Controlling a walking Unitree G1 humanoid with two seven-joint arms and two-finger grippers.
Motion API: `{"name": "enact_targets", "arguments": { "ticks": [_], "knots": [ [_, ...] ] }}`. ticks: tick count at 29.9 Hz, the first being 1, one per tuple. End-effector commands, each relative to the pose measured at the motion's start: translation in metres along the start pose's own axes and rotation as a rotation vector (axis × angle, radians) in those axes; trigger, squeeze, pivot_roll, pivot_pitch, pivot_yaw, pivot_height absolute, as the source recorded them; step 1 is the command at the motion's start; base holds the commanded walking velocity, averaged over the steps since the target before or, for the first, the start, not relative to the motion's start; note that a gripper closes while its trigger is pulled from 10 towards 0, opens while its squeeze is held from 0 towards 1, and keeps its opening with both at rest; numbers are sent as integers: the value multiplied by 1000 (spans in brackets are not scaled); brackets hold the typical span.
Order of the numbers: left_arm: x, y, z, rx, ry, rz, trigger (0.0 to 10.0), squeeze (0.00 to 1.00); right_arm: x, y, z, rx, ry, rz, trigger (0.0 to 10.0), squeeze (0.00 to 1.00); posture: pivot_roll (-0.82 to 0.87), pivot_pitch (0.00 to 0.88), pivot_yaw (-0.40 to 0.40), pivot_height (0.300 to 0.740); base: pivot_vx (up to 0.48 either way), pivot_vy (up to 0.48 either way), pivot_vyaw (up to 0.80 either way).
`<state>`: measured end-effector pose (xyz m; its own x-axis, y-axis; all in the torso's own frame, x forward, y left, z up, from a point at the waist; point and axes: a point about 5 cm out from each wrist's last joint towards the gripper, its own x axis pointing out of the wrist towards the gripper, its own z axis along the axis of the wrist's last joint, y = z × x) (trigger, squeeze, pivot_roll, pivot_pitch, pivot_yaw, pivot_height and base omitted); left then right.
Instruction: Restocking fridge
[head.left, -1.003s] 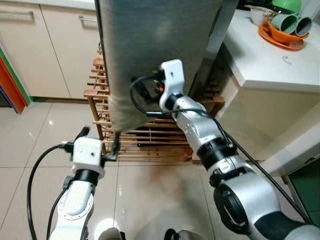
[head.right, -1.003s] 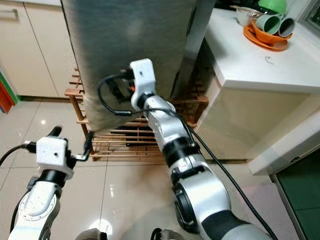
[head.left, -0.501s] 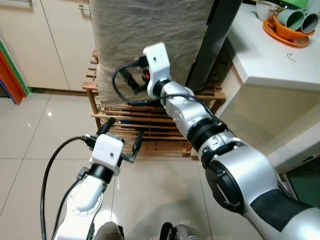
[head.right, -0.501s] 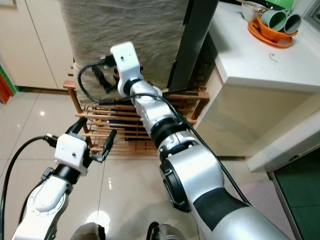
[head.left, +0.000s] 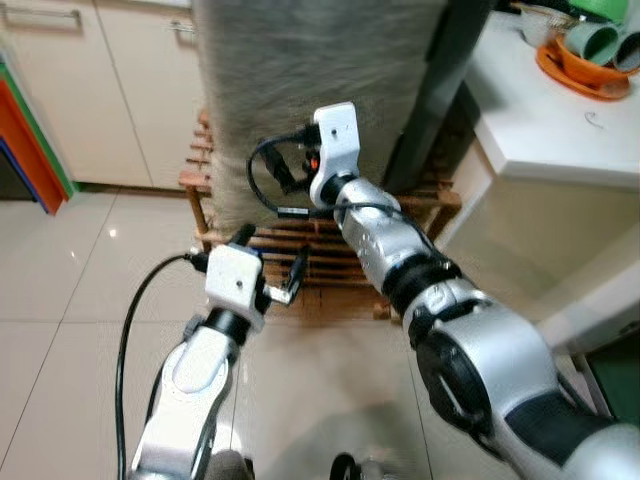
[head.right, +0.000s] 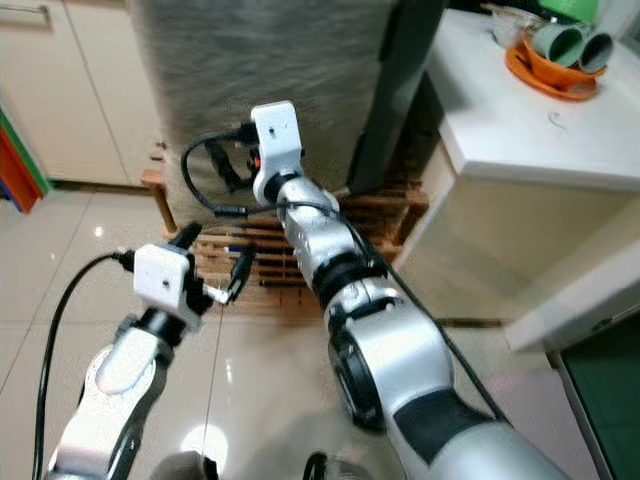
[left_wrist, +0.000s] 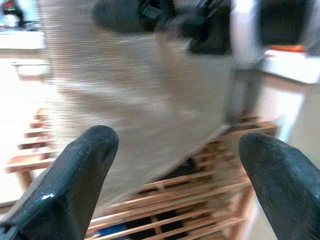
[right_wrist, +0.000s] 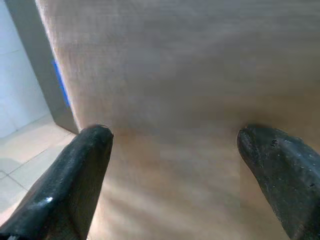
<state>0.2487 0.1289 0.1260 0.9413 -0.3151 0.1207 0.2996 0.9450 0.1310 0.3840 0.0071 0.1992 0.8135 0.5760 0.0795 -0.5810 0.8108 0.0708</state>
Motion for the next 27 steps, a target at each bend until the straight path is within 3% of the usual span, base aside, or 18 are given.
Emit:
{"name": "enact_targets", "arguments": {
  "ticks": [1,12,18,27],
  "knots": [
    [4,-6,1,-2,-6,-29,10000,0,7,13,13,5,-46,29,10000,0,143,64,-139,740,412,244,0],
    [2,-6,1,16,-2,-59,10000,0,10,17,17,-6,-46,30,10000,0,155,68,-134,740,441,0,0],
    [1,-8,0,1,3,-92,10000,0,10,11,20,-33,-32,6,10000,0,166,66,-138,740,447,0,0],
    [2,-4,1,34,1,-53,10000,0,11,8,24,-34,-38,-4,10000,0,173,71,-139,740,405,0,0]
  ]
}}
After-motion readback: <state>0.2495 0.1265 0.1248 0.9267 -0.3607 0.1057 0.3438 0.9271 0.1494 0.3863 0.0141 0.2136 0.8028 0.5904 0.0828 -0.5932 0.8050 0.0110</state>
